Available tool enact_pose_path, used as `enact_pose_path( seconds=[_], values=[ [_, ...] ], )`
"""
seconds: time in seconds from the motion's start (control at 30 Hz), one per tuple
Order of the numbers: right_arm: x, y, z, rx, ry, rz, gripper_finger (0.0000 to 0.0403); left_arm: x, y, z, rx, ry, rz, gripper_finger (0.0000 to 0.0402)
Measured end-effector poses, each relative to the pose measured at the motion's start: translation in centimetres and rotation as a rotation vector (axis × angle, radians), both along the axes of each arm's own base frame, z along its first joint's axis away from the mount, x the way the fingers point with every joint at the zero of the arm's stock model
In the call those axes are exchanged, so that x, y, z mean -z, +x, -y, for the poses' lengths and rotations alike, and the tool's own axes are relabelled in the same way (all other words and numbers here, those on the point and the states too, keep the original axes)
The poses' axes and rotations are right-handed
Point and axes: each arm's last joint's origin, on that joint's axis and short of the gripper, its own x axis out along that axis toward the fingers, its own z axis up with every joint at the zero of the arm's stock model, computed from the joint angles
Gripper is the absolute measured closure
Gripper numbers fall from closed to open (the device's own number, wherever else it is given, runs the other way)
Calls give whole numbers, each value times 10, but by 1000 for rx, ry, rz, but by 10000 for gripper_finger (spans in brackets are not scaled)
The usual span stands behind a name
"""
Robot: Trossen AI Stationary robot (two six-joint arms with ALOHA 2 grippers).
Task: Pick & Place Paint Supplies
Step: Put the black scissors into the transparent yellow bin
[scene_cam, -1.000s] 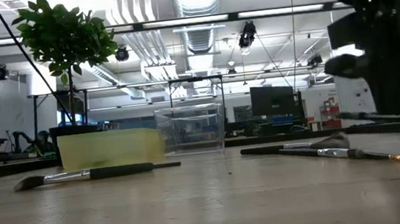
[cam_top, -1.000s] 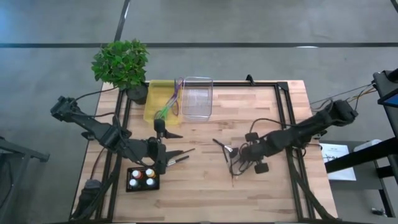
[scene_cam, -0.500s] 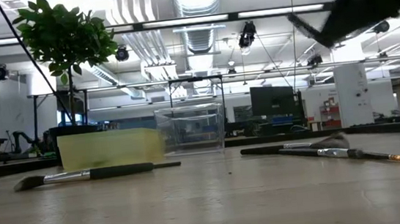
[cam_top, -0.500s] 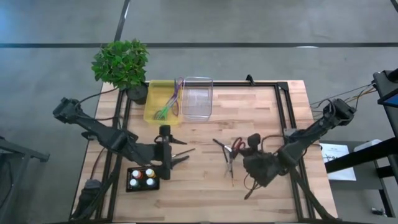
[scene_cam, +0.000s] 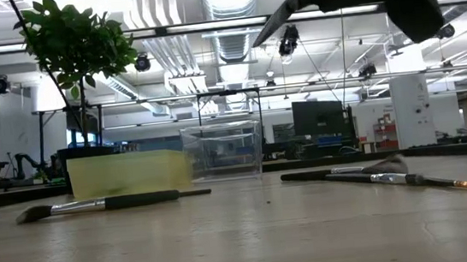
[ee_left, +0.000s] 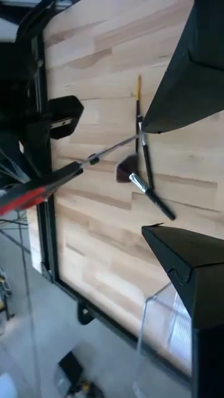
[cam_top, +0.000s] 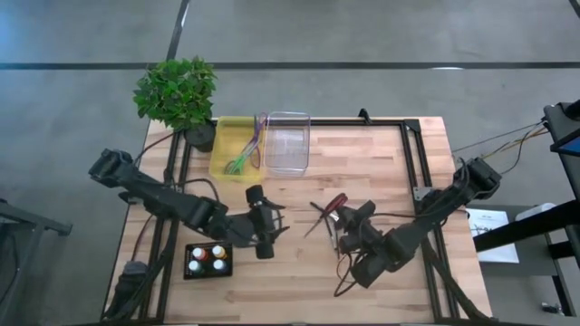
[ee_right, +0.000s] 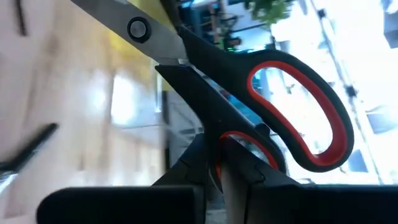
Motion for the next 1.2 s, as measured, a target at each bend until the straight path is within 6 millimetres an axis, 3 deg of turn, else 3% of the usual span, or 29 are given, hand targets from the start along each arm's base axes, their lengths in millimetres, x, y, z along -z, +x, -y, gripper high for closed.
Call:
enact_pose_path(
  seconds=[0.37, 0.8, 1.07, 1.2],
  values=[
    [0, 13, 8, 60, -44, 37, 390, 15, 33, -17, -35, -129, 79, 140],
    [-1, 19, 9, 70, -58, 41, 390, 33, 65, -56, -34, -170, 115, 140],
    [-1, 21, 11, 79, -51, 44, 390, 40, 72, -62, -15, -193, 115, 140],
    [-2, 22, 12, 84, -53, 47, 393, 31, 67, -62, -12, -189, 124, 140]
  ],
)
